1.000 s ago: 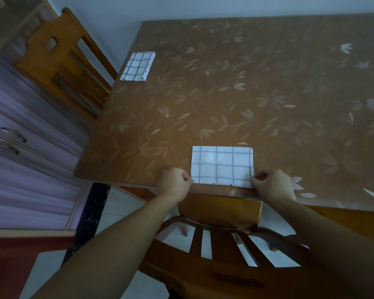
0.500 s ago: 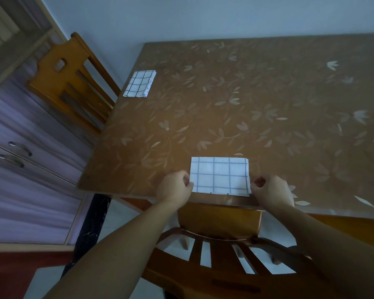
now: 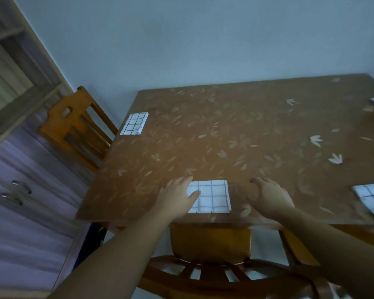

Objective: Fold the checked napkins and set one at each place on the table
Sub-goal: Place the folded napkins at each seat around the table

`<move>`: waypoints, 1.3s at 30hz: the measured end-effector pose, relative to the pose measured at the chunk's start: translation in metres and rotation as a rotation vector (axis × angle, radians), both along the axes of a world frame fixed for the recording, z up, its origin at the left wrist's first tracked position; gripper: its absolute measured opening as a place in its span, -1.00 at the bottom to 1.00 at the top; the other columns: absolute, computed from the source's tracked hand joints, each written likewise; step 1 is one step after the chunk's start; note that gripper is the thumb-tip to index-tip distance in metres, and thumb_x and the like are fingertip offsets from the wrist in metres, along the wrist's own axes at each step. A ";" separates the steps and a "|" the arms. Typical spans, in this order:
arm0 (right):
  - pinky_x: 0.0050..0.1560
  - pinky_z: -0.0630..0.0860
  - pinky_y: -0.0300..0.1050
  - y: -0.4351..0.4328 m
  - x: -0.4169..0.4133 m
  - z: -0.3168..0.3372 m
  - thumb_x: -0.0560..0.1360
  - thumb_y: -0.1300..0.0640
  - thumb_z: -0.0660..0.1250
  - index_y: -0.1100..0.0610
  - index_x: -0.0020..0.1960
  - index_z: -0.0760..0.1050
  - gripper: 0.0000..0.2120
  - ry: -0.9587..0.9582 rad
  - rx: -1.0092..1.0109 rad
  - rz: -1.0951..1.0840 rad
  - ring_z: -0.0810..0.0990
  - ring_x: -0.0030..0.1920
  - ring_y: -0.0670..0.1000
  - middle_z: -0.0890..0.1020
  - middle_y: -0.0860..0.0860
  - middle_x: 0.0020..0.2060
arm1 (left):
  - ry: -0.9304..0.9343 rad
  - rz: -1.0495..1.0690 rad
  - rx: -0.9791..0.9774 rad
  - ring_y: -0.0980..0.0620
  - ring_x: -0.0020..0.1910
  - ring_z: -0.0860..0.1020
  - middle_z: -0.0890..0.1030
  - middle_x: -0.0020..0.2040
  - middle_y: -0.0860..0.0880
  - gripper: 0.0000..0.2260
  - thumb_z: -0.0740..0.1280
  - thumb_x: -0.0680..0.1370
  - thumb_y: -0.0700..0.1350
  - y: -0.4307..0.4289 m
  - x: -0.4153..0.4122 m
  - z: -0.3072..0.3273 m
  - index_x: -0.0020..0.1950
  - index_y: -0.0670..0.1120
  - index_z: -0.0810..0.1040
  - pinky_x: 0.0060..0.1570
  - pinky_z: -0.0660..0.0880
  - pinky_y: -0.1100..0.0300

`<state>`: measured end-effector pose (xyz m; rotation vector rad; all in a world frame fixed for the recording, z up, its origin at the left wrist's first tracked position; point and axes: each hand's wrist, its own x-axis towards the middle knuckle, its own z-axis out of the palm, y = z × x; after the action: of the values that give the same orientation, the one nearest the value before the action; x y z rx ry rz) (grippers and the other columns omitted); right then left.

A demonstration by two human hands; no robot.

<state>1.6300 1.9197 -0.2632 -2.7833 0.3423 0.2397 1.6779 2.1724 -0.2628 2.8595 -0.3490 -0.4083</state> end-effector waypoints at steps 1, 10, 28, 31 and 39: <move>0.30 0.42 0.04 -0.007 -0.009 0.006 0.50 -0.21 0.27 -0.06 0.41 0.33 -0.47 -0.008 -0.012 -0.017 0.45 0.30 0.05 0.45 -0.03 0.35 | -0.009 -0.006 -0.025 -0.04 0.52 0.19 0.23 0.56 0.04 -0.44 0.09 0.61 0.25 -0.001 -0.001 0.003 0.57 0.08 0.16 0.44 0.22 -0.09; 0.21 0.48 0.06 -0.067 -0.138 0.053 0.53 -0.17 0.26 -0.02 0.41 0.35 -0.50 -0.042 -0.097 -0.298 0.50 0.21 0.06 0.46 0.03 0.32 | -0.033 -0.228 -0.105 -0.03 0.50 0.22 0.25 0.54 0.06 -0.47 0.11 0.62 0.22 -0.056 -0.045 0.018 0.55 0.07 0.21 0.39 0.25 -0.01; 0.15 0.52 0.11 -0.246 -0.343 0.104 0.50 -0.14 0.24 -0.01 0.37 0.39 -0.52 -0.235 -0.077 -0.411 0.52 0.17 0.06 0.53 0.03 0.25 | -0.154 -0.439 -0.068 -0.04 0.51 0.20 0.22 0.55 0.05 -0.45 0.08 0.60 0.28 -0.284 -0.245 0.093 0.54 0.10 0.22 0.42 0.22 -0.05; 0.18 0.51 0.12 -0.284 -0.357 0.107 0.50 -0.15 0.24 0.02 0.41 0.37 -0.48 -0.243 -0.059 -0.428 0.52 0.21 0.07 0.51 0.04 0.29 | -0.164 -0.451 -0.062 -0.04 0.48 0.25 0.28 0.52 0.06 -0.46 0.08 0.59 0.28 -0.322 -0.264 0.098 0.52 0.09 0.25 0.38 0.26 -0.05; 0.25 0.43 0.08 -0.365 -0.311 0.105 0.53 -0.13 0.22 0.04 0.39 0.37 -0.51 -0.223 -0.056 -0.360 0.49 0.25 0.08 0.50 0.03 0.30 | -0.186 -0.430 -0.081 -0.03 0.42 0.30 0.31 0.49 0.07 -0.49 0.11 0.59 0.27 -0.397 -0.237 0.083 0.49 0.09 0.30 0.32 0.30 0.00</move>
<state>1.3188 1.5545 -0.1587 -2.7022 0.7886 -0.1669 1.4407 1.7757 -0.1793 2.7359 -0.9988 -0.1926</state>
